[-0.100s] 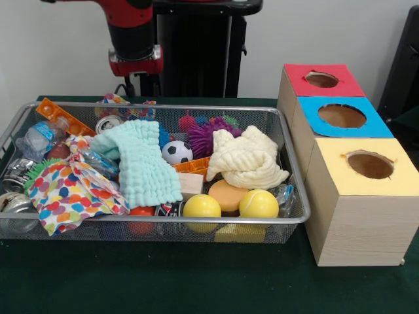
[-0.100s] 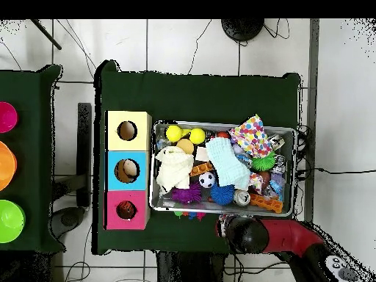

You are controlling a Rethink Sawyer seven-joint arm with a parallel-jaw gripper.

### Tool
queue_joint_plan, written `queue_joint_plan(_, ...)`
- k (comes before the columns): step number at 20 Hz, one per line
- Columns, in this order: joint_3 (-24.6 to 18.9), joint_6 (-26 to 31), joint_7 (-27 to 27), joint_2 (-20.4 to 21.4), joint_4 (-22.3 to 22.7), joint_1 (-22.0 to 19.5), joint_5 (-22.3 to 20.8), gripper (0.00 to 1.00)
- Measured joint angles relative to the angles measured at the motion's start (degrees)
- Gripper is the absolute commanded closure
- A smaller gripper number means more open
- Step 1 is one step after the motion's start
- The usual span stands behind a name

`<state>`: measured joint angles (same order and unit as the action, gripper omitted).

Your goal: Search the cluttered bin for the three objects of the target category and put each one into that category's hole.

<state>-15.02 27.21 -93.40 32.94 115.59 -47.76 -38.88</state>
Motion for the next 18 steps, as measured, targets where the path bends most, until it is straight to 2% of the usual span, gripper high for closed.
queue_joint_plan(12, -1.5, -0.8, 0.0, -6.3, -0.6, -0.1, -5.7, 0.00)
queue_joint_plan(18, -1.5, -0.8, 0.0, -7.7, -1.2, -0.1, -6.5, 0.00)
